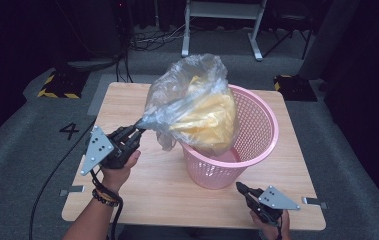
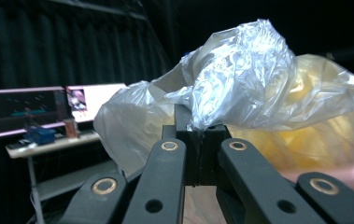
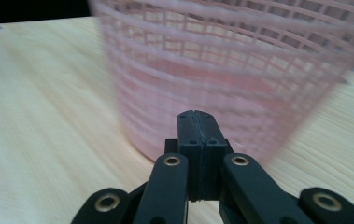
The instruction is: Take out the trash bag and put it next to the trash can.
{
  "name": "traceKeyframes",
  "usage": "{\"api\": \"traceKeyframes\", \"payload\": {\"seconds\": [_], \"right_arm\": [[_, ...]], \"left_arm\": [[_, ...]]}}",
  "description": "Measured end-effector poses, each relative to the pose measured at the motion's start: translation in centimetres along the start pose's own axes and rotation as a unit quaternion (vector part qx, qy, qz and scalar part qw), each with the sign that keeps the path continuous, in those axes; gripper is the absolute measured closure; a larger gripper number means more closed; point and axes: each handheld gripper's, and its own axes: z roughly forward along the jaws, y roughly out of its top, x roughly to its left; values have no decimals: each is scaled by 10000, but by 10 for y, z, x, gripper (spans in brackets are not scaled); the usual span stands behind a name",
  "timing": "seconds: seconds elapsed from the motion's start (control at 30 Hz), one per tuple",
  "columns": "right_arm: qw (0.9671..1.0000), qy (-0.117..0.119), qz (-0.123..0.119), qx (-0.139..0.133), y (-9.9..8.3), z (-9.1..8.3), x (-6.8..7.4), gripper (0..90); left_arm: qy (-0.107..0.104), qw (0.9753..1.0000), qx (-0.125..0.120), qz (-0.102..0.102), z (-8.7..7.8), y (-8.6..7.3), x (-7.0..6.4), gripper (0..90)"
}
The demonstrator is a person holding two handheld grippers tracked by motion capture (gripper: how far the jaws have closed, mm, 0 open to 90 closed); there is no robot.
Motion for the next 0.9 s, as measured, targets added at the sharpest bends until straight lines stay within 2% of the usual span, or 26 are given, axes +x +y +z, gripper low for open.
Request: {"api": "traceKeyframes", "payload": {"seconds": [0.1, 0.2, 0.27, 0.37, 0.4, 0.43, 0.5, 0.53, 0.6, 0.63, 0.73, 0.83, 0.9], "right_arm": [[9996, -254, 145, -40, -3, -9, -15, 900], [9986, -494, 199, -63, -5, -16, -26, 896], [9973, -670, 277, -88, -6, -22, -36, 887], [9955, -862, 376, -92, -8, -29, -48, 884], [9950, -918, 392, -73, -9, -30, -51, 884], [9940, -1018, 400, -64, -9, -32, -55, 883], [9928, -1126, 412, -41, -11, -35, -61, 880], [9921, -1191, 406, -26, -12, -36, -65, 878], [9908, -1241, 533, 4, -16, -39, -72, 871], [9902, -1281, 547, 33, -18, -40, -75, 870], [9897, -1283, 631, 56, -21, -44, -79, 860], [9886, -1303, 744, 69, -24, -47, -82, 858], [9882, -1298, 803, 105, -24, -47, -83, 858]], "left_arm": [[404, 9987, -311, -86, -7, 8, 13, 900], [784, 9958, -451, -133, -17, 15, 28, 900], [1105, 9925, -495, -182, -26, 17, 38, 900], [1445, 9887, -375, -149, -37, 15, 50, 900], [1483, 9883, -282, -216, -42, 12, 55, 900], [1503, 9883, -142, -200, -43, 8, 58, 900], [1561, 9875, 208, -83, -46, -1, 59, 900], [1507, 9875, 459, -89, -47, -10, 59, 900], [1428, 9857, 889, -34, -48, -25, 57, 899], [1386, 9850, 1030, -26, -48, -32, 56, 899], [1220, 9797, 1588, -49, -48, -60, 49, 899], [1091, 9751, 1922, -201, -50, -82, 45, 899], [1026, 9699, 2199, -209, -50, -96, 41, 899]]}}
